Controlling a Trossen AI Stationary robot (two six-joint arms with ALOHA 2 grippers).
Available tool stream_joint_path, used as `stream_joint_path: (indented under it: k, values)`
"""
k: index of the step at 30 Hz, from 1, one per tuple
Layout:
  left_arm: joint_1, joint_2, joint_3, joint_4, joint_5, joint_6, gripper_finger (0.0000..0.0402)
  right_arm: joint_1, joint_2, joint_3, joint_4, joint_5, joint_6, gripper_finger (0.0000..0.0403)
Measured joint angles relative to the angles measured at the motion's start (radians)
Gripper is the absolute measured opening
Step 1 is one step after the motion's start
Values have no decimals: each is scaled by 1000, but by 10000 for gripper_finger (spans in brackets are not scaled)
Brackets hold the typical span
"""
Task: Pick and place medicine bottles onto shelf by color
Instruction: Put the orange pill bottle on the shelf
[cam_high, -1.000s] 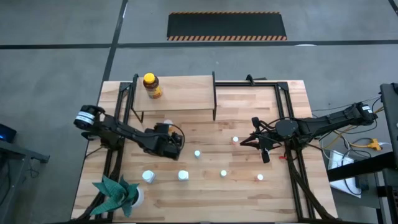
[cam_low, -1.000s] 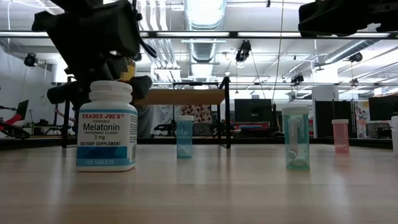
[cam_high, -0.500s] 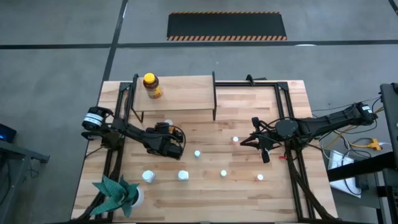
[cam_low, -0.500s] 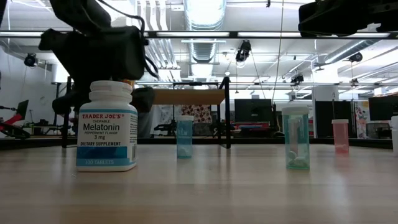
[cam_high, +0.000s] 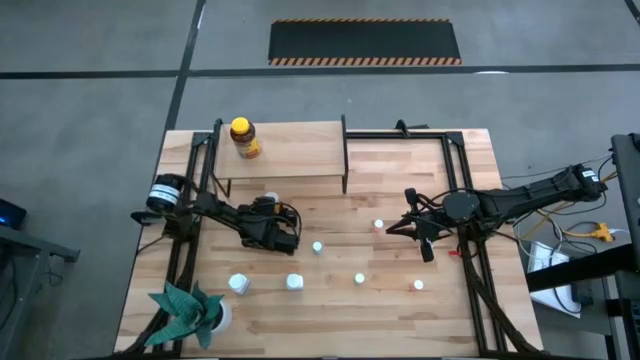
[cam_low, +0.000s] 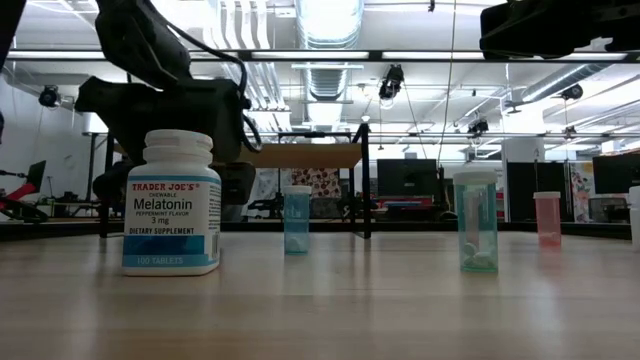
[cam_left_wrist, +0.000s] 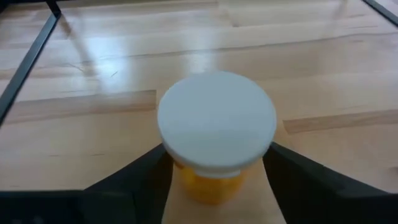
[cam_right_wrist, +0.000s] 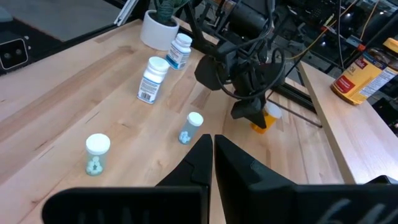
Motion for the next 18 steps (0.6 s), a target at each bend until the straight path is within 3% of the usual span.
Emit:
stream_joint_path:
  k: [8, 18]
  values:
    - [0, -2, 0, 0, 0, 3, 156, 0, 0, 0, 0, 0, -6, 9]
    - [-14, -40, 5, 0, 24, 56, 148, 0, 0, -1, -1, 0, -7, 9]
